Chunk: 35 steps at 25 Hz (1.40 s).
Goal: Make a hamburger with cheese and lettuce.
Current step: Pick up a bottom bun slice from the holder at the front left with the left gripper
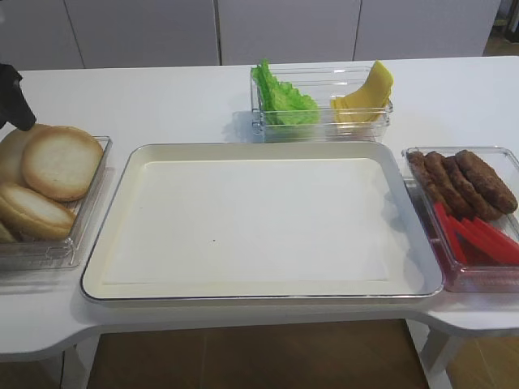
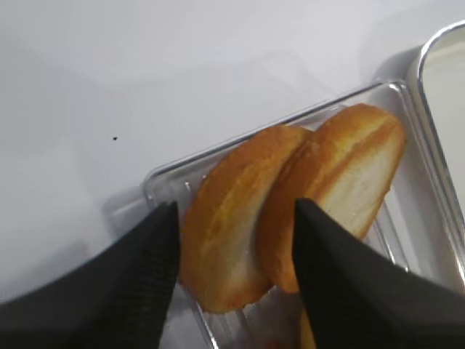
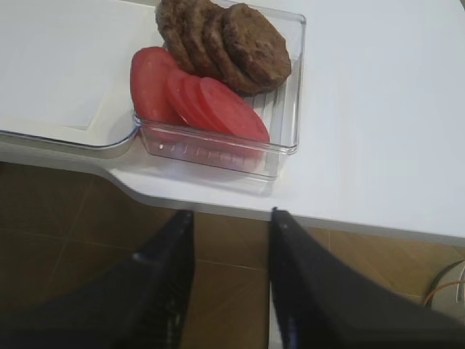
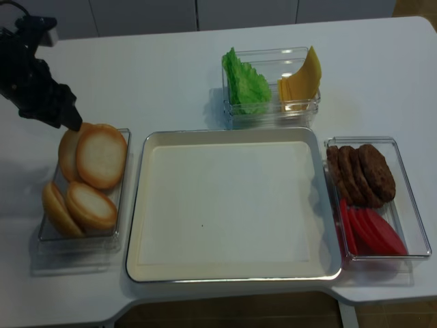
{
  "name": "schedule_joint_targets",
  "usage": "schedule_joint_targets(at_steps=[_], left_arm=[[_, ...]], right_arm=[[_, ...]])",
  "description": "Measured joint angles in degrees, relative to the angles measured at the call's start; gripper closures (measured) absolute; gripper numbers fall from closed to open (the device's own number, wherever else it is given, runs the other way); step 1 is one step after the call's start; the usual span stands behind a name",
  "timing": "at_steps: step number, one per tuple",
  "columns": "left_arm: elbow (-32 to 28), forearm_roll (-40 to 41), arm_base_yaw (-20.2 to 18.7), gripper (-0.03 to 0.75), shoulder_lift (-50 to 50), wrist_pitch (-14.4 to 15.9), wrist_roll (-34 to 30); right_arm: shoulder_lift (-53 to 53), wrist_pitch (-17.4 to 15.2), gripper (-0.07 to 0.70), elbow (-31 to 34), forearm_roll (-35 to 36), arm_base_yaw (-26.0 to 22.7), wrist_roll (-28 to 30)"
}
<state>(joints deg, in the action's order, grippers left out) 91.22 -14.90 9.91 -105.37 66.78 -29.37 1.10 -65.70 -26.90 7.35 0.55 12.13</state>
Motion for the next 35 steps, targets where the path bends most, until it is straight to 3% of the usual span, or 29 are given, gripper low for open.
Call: schedule_joint_targets(at_steps=[22, 27, 35], left_arm=[[0.00, -0.13, 0.39, 0.339, 0.00, -1.58, -2.33], [0.00, -2.68, 1.49, 0.339, -0.27, -1.58, -5.86], [0.10, -6.52, 2.04, 0.339, -2.45, 0.84, -13.14]], right_arm=[[0.00, 0.00, 0.351, 0.00, 0.00, 0.00, 0.00], [0.00, 0.00, 0.351, 0.00, 0.00, 0.00, 0.00], [0.00, 0.00, 0.351, 0.00, 0.00, 0.00, 0.00]])
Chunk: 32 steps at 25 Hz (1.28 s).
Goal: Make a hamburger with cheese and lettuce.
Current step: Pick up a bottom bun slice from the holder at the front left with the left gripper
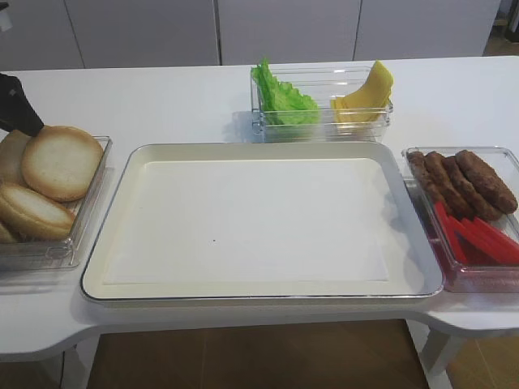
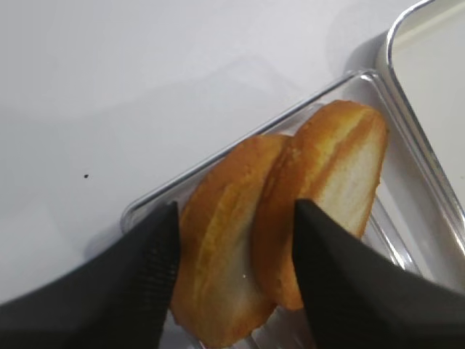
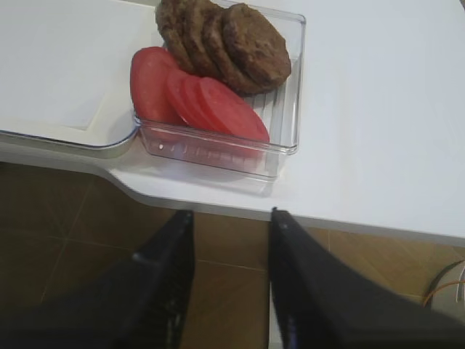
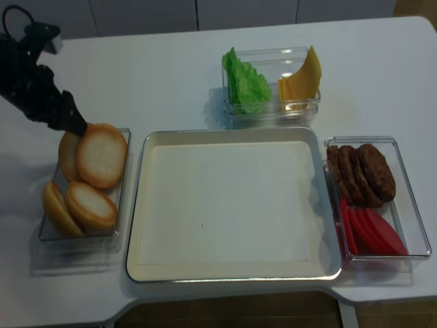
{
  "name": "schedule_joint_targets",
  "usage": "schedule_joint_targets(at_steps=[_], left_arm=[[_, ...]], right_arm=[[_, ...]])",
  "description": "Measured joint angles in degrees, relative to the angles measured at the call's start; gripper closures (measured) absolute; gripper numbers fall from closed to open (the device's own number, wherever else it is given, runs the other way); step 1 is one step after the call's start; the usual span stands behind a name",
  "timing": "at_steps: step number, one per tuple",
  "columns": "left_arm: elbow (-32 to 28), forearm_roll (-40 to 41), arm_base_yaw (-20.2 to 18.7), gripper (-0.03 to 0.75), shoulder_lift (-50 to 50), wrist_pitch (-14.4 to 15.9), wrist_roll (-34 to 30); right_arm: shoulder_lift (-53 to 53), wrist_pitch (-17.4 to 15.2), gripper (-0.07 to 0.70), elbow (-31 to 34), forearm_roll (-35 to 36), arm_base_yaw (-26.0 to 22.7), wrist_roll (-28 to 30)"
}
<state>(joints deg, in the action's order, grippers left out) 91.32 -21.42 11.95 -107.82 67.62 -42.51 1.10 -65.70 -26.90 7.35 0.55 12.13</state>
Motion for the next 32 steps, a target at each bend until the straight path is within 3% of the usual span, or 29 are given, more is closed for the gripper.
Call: schedule_joint_targets(at_steps=[9, 23, 32], left_arm=[[0.00, 0.60, 0.00, 0.339, -0.07, -2.27, -0.61], [0.00, 1.66, 0.73, 0.341, -1.47, -1.69, -0.67], [0.00, 0.82, 0.73, 0.402, -1.82, -1.22, -0.76]], right_arm=[[0.00, 0.00, 0.351, 0.00, 0.00, 0.00, 0.11], [0.00, 0.00, 0.351, 0.00, 0.00, 0.00, 0.11], [0.00, 0.00, 0.351, 0.00, 0.00, 0.00, 0.11]])
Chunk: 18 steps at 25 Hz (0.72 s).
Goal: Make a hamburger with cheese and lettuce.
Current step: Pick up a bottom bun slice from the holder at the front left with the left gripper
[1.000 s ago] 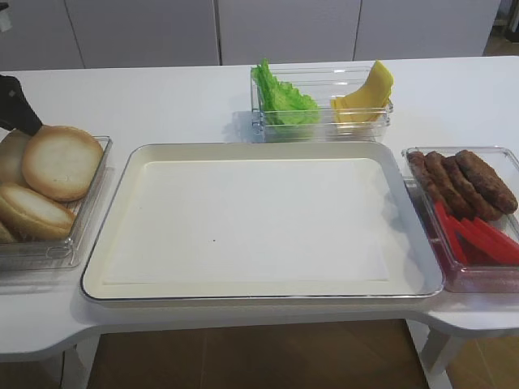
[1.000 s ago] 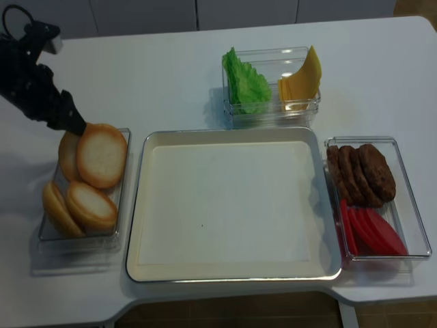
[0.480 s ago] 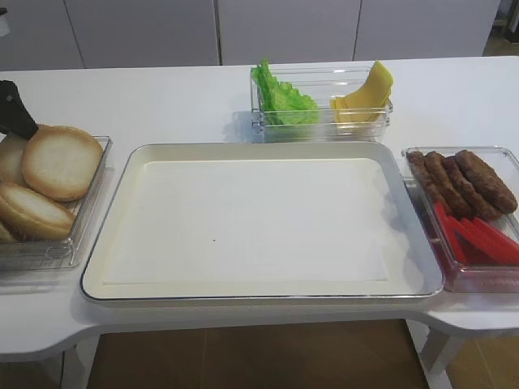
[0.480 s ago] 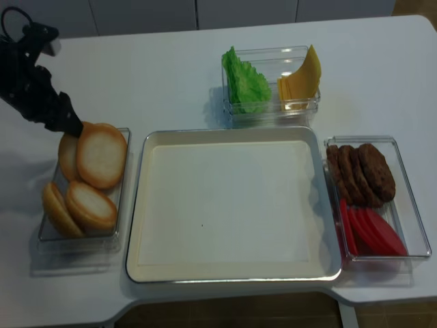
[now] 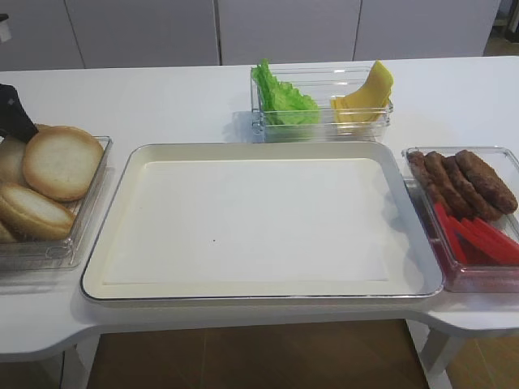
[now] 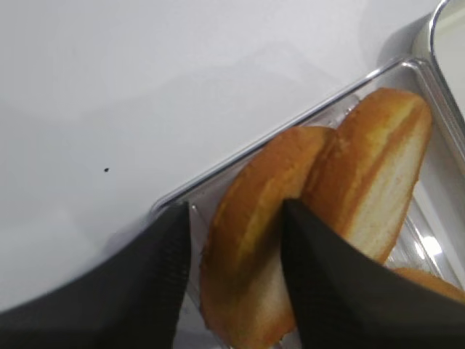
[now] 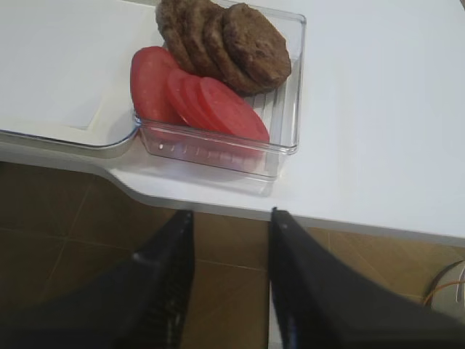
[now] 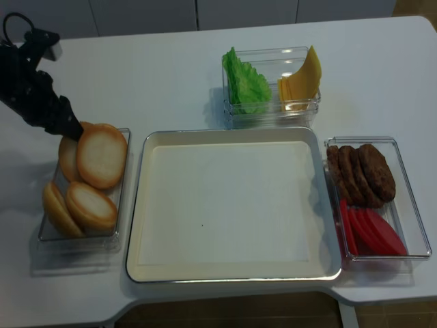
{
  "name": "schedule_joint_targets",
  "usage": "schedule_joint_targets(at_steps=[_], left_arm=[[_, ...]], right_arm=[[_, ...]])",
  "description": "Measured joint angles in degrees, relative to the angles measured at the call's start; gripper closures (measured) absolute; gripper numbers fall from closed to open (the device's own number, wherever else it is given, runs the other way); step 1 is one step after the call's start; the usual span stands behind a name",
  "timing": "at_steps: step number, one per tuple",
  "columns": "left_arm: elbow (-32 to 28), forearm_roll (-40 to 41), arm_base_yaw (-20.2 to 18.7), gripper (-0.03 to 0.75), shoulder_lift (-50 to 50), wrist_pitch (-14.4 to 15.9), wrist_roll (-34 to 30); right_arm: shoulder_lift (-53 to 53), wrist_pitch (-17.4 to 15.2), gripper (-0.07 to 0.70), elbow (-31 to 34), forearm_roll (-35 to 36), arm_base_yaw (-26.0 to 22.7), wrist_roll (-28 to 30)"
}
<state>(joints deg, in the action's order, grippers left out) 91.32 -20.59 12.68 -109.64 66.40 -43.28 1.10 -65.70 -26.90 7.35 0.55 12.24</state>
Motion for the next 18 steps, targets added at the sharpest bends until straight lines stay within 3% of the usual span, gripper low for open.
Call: schedule_joint_targets(at_steps=[4, 18], left_arm=[[0.00, -0.21, 0.00, 0.414, 0.02, 0.13, 0.00], [0.00, -0.21, 0.00, 0.564, -0.11, 0.96, -0.04]], right_arm=[[0.00, 0.00, 0.351, 0.00, 0.00, 0.00, 0.00], [0.00, 0.00, 0.351, 0.00, 0.00, 0.00, 0.00]])
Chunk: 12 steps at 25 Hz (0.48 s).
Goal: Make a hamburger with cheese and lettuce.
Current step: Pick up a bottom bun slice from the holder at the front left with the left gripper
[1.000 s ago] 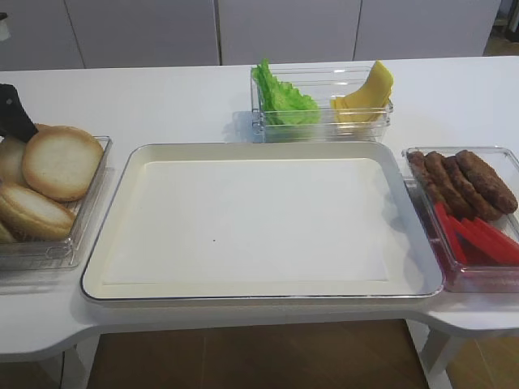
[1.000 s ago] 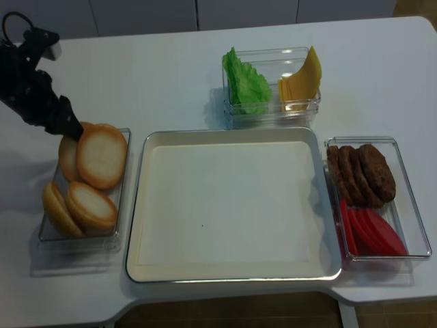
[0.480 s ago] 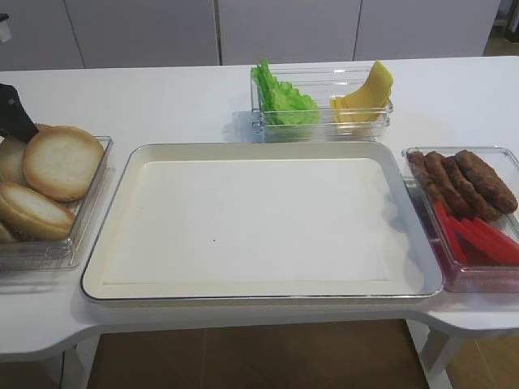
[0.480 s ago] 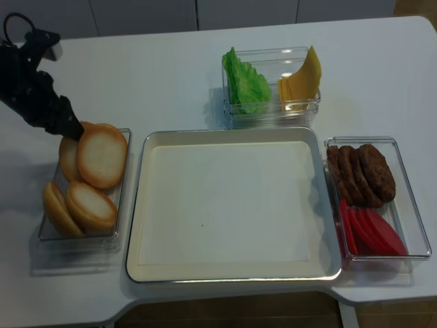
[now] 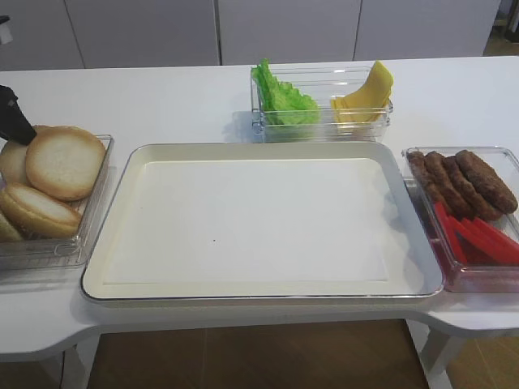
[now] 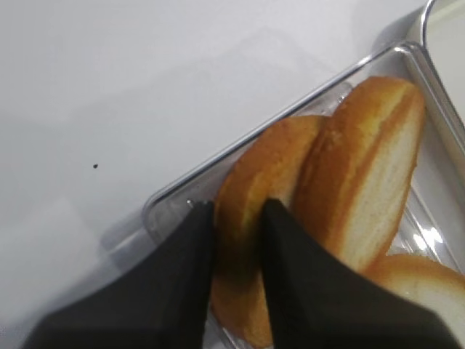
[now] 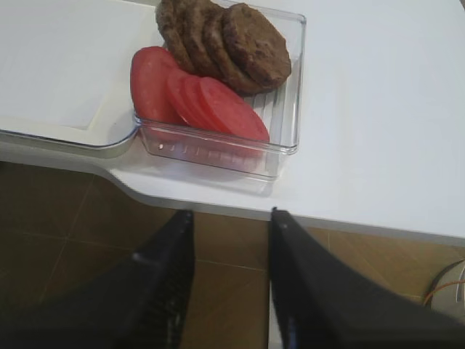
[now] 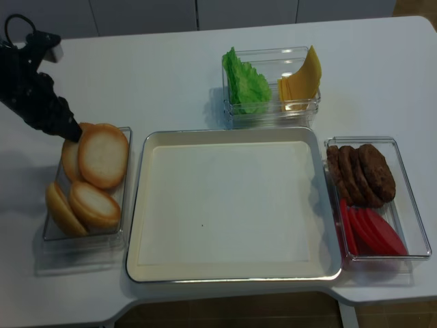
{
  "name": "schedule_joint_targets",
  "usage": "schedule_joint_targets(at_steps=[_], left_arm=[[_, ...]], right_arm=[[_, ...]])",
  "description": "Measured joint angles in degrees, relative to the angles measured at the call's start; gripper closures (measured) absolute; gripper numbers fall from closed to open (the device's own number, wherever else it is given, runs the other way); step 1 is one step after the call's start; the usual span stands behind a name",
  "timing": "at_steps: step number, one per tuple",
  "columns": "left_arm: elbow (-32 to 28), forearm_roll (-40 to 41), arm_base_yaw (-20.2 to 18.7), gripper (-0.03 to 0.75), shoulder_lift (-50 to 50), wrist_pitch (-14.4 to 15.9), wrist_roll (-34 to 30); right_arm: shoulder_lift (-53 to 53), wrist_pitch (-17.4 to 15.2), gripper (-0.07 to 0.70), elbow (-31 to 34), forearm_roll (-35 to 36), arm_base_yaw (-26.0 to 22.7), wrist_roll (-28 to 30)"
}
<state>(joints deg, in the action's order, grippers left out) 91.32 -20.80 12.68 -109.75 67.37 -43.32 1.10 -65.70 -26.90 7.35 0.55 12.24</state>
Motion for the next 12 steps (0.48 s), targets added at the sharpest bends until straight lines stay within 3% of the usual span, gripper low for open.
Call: schedule_joint_targets(at_steps=[12], left_arm=[[0.00, -0.33, 0.00, 0.580, 0.00, -0.21, 0.00]], right_arm=[[0.00, 0.00, 0.351, 0.00, 0.00, 0.00, 0.00]])
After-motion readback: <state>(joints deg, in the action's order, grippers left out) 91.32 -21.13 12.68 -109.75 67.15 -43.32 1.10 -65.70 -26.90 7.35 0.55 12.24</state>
